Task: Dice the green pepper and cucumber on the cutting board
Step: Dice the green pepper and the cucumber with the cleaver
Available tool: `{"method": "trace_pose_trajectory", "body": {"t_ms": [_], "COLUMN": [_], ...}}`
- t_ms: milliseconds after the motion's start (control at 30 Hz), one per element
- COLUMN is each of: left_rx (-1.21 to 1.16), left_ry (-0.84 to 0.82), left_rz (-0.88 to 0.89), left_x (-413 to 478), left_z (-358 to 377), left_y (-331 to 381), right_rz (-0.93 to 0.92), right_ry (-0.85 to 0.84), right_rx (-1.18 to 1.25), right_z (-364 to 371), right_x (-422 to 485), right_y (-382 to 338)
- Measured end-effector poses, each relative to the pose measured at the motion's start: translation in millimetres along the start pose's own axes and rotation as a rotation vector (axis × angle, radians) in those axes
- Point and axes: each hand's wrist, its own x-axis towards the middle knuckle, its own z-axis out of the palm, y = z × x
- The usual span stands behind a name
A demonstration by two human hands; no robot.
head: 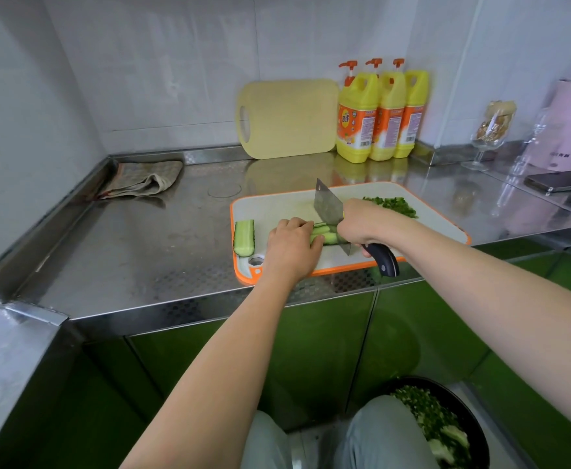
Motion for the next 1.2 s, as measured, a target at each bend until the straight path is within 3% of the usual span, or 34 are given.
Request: {"method": "trace_pose_trajectory", "body": {"t_ms": [233,367,967,1200], "left_rx": [-0.016,-0.104,-0.146,-0.149], "left_ry": [0.023,0.136,0.205,0.198], "left_rz": [-0.001,-0.07,-0.053,-0.047], "left_x": [-1,-2,0,0], "left_z": [1,1,10,10], "left_y": [-1,-1,-6,-7], "right_rz": [0.005,-0.011,-0.019,-0.025], "right_ry": [0.078,0.122,-0.066,-0.017], "right_rx": [0.152,0.259,0.006,0.018], "right_z": [7,1,-15,-3], "right_x": [5,6,-16,-8], "right_y": [11,24,7,3]}}
